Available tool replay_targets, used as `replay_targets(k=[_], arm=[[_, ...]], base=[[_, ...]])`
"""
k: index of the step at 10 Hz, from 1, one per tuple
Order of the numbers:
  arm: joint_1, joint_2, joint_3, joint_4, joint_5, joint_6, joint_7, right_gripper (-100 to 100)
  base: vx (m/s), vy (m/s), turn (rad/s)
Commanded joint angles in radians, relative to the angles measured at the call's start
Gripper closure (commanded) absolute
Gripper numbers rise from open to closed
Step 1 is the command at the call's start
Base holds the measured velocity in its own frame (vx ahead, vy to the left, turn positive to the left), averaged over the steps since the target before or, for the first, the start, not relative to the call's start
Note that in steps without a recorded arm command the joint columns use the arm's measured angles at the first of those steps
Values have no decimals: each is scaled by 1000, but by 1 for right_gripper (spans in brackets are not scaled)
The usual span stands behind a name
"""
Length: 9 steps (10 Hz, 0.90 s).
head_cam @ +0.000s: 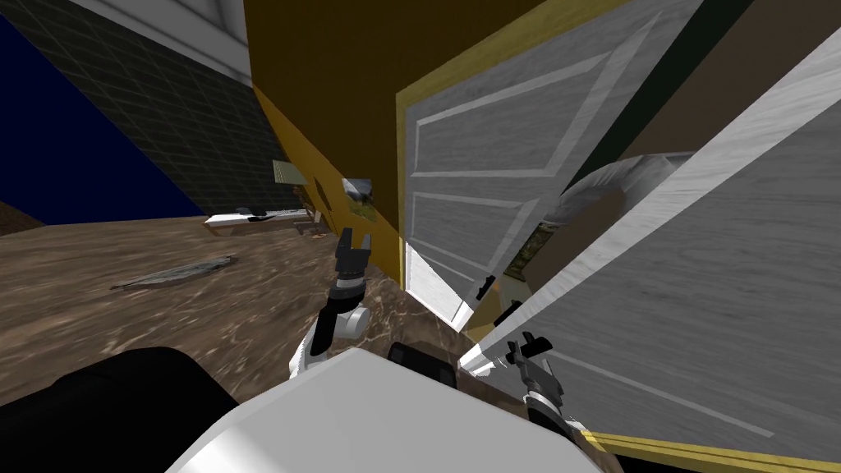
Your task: Pull the door open
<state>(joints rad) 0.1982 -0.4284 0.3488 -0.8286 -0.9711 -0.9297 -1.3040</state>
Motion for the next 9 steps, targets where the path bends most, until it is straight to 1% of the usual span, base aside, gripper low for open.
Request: replay_targets(k=[1, 4, 9], arm=[[3, -19, 24, -4, 15, -11, -28, 100], [3, -50, 72, -23, 46, -33, -75, 100], [3, -106, 161, -60, 102, -73, -163, 100]], base=[[-232, -70, 294], [-217, -86, 175], [-219, -83, 204]])
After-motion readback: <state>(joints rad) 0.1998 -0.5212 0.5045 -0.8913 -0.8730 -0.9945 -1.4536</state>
